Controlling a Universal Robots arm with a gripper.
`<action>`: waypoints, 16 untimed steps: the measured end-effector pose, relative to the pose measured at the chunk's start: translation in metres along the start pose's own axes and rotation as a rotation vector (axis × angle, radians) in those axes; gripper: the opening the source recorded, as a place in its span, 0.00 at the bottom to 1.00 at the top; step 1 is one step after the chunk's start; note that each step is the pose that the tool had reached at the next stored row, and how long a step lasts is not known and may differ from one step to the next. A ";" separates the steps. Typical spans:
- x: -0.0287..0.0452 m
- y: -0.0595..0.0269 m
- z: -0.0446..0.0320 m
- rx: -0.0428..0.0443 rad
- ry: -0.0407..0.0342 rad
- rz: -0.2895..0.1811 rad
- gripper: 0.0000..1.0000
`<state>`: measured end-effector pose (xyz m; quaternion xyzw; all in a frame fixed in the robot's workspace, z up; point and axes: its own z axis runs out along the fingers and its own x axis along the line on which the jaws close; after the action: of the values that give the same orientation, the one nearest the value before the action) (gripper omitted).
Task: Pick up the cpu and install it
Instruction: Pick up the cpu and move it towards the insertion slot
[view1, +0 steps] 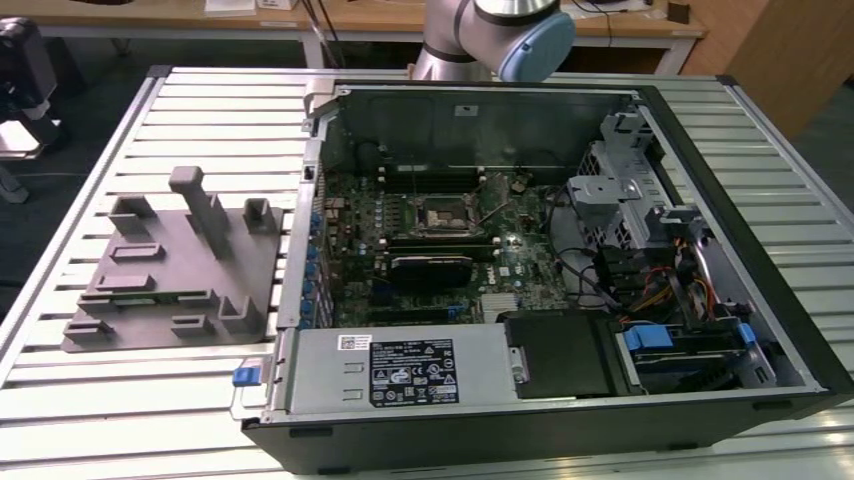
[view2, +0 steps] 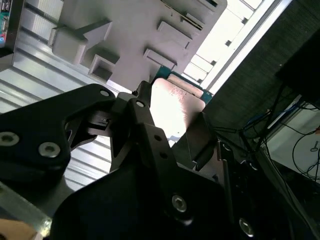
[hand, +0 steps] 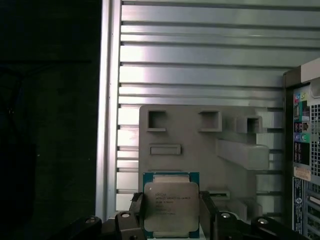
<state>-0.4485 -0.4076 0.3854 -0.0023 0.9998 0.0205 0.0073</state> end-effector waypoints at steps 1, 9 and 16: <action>0.0000 0.0000 -0.0010 -0.0001 0.0000 0.000 0.53; 0.0000 0.0001 -0.0017 -0.0002 0.0000 0.000 0.53; -0.0043 0.0000 -0.0016 -0.0002 -0.0001 0.000 0.53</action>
<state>-0.4442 -0.4076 0.3871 -0.0023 0.9998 0.0206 0.0074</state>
